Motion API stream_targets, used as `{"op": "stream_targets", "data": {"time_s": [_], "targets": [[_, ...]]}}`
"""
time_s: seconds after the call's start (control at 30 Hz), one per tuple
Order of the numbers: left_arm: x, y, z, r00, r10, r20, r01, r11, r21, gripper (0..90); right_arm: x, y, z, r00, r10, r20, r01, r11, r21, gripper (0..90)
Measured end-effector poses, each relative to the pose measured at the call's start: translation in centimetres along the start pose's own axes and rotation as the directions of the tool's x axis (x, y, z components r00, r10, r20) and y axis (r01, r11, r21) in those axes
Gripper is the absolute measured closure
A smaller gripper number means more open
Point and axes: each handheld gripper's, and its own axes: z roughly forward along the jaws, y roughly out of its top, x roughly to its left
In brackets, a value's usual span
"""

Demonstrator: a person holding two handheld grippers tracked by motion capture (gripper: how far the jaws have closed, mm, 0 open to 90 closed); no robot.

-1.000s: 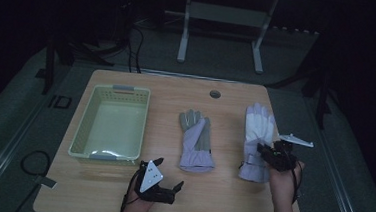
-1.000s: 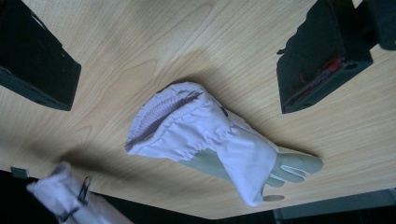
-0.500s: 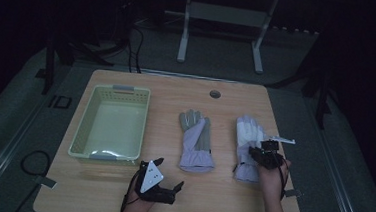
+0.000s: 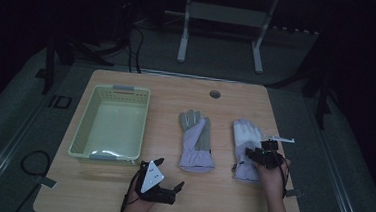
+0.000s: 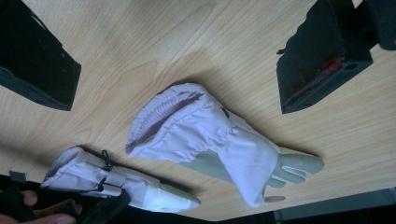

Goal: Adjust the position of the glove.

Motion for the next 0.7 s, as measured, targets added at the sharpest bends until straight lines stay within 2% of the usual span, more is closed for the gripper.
{"op": "stream_targets", "data": {"time_s": [0.07,0.13,0.2,0.3,0.33,0.43,0.57,0.6,0.67,0.7], "targets": [[0.0,0.0,0.0,1.0,0.001,-0.001,-0.001,1.0,0.0,0.0,-0.2,0.1,-0.3,0.9991,-0.023,-0.035,0.023,1.0,-0.01,51.4],[0.0,0.0,0.0,1.0,0.001,0.0,-0.001,1.0,0.0,0.0,-0.4,0.3,-0.7,0.997,-0.063,-0.045,0.061,0.998,-0.027,50.4],[0.0,0.0,0.0,1.0,0.0,0.001,0.0,1.0,0.0,0.0,-0.6,0.6,-1.2,0.9924,-0.106,-0.061,0.104,0.994,-0.041,49.9],[0.0,0.0,0.0,1.0,-0.001,0.001,0.001,1.0,0.0,0.0,-0.9,1.2,-2.2,0.9807,-0.176,-0.084,0.172,0.984,-0.054,48.9],[0.0,0.0,0.0,1.0,-0.001,0.001,0.001,1.0,0.0,0.0,-0.9,1.3,-2.5,0.9749,-0.205,-0.087,0.201,0.978,-0.05,49.7],[0.0,0.0,0.0,1.0,-0.003,0.001,0.003,1.0,-0.001,0.0,-1.1,1.6,-3.3,0.95,-0.294,-0.106,0.29,0.956,-0.048,51.8],[0.0,0.0,0.0,1.0,-0.003,0.001,0.003,1.0,-0.001,0.0,-1.4,1.5,-3.7,0.9171,-0.379,-0.123,0.379,0.925,-0.024,51.0],[0.0,0.0,0.0,1.0,-0.004,0.001,0.004,1.0,0.0,0.0,-1.4,1.3,-3.6,0.9121,-0.393,-0.117,0.393,0.919,-0.019,50.9],[0.0,0.0,0.0,1.0,-0.005,0.001,0.005,1.0,0.001,0.0,-1.4,1.2,-3.0,0.9071,-0.404,-0.118,0.407,0.914,-0.002,49.1],[0.0,0.0,0.0,1.0,-0.004,0.001,0.004,1.0,0.001,0.0,-1.5,1.2,-2.7,0.9101,-0.399,-0.113,0.401,0.916,0.002,49.3]]}}
